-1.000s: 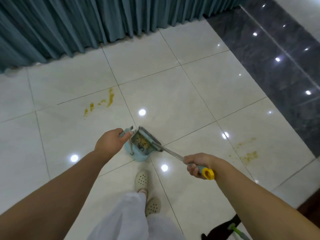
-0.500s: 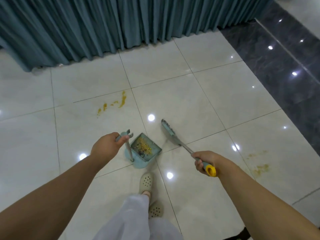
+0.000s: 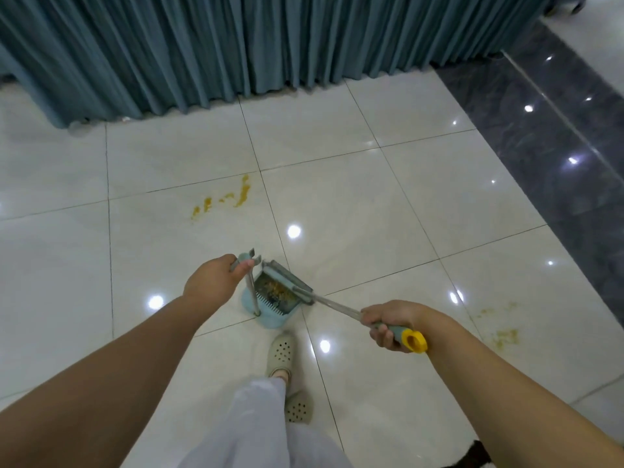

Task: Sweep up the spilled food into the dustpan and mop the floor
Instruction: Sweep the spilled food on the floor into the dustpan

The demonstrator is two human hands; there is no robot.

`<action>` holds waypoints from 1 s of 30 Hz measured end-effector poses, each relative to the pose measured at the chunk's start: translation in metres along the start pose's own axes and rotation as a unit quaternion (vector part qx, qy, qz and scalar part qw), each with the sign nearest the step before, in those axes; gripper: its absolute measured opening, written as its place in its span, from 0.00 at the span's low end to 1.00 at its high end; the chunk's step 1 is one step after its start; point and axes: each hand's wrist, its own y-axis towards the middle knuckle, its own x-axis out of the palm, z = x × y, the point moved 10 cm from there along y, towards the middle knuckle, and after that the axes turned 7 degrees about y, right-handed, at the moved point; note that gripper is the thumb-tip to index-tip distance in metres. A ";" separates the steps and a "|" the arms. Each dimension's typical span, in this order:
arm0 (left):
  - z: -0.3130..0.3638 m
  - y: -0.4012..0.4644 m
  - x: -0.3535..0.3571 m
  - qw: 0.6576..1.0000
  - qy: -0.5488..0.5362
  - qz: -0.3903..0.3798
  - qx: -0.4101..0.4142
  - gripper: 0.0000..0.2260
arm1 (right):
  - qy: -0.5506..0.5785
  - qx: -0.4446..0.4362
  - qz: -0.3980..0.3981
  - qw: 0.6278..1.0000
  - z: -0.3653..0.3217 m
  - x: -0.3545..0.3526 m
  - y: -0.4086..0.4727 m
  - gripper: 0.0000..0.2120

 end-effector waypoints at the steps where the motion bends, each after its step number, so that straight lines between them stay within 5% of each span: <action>1: 0.000 -0.002 0.001 1.000 -0.001 0.000 0.000 0.22 | -0.005 -0.005 0.003 1.000 -0.001 0.000 -0.003 0.03; 21: -0.063 -0.016 -0.044 0.997 0.079 0.004 0.020 0.23 | 0.128 -0.046 0.048 0.990 -0.011 0.001 0.000 0.05; 30: -0.093 0.017 -0.050 0.991 0.110 -0.005 0.079 0.22 | 0.140 -0.006 0.044 0.989 0.022 0.101 0.043 0.03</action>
